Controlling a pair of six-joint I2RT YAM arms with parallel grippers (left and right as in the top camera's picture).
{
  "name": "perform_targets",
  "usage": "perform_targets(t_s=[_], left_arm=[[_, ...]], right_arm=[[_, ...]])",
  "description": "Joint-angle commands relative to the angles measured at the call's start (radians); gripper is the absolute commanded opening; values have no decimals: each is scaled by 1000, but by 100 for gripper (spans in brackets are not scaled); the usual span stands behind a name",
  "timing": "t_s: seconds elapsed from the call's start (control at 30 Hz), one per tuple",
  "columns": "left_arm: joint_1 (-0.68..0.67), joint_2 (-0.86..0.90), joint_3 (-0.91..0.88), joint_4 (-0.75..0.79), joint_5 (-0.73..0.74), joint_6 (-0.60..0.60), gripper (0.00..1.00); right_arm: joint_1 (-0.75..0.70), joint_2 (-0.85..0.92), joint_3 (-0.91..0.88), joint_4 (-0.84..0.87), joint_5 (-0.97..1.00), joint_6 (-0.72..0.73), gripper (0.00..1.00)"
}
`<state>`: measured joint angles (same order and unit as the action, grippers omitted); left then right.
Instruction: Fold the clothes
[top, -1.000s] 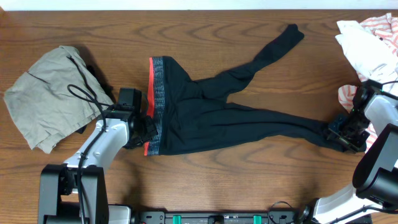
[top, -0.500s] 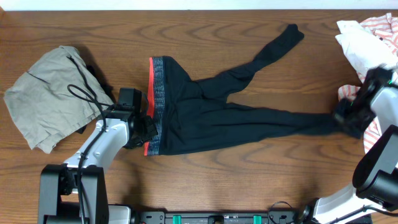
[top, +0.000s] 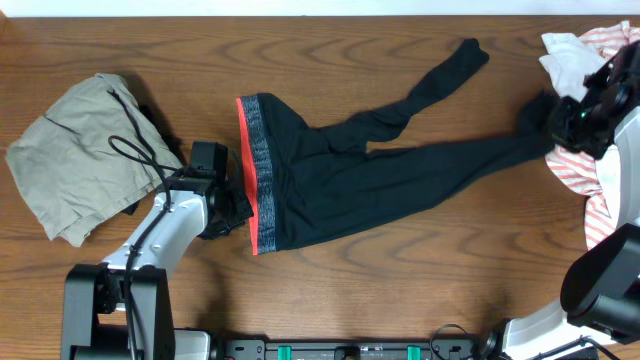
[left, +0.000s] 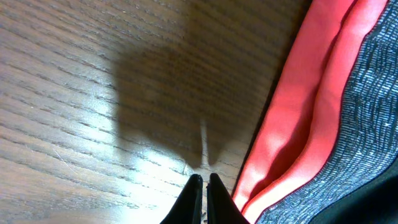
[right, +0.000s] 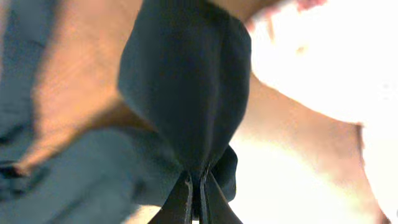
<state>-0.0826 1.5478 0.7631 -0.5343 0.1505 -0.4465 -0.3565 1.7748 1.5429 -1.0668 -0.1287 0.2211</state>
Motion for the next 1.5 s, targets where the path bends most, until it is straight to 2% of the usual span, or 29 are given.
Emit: perform_targets(t_s=[0.0, 0.13, 0.17, 0.2, 0.27, 0.57, 0.63, 0.8, 0.97, 1.1, 1.47], left_arm=[[-2, 3, -8, -1, -5, 9, 6], [-2, 3, -8, -1, -5, 10, 6], [-2, 3, -8, -1, -5, 10, 6], [-2, 3, -8, -1, -5, 9, 6], [-2, 3, -8, -1, -5, 9, 6], [-2, 3, -8, -7, -4, 9, 6], [-2, 3, -8, -27, -4, 9, 6], [-2, 3, -8, -114, -4, 9, 7], [-2, 3, -9, -162, 28, 13, 39], [-2, 3, -10, -153, 179, 77, 55], [-2, 3, -10, -169, 355, 70, 57]], right_arm=[[-2, -6, -41, -57, 230, -17, 4], [-22, -6, -77, -82, 414, 3, 7], [-31, -6, -85, -82, 439, 13, 14], [-39, -6, -88, -82, 440, 18, 27], [-51, -6, -93, -74, 424, 18, 35], [-56, -6, -93, -72, 404, 18, 44], [-56, -6, -93, -68, 380, 18, 48], [-56, -6, -93, -66, 360, 18, 49], [-56, -6, -93, -67, 356, 17, 49], [-56, -6, -93, -70, 344, 17, 49], [-56, -6, -93, -67, 330, 9, 49]])
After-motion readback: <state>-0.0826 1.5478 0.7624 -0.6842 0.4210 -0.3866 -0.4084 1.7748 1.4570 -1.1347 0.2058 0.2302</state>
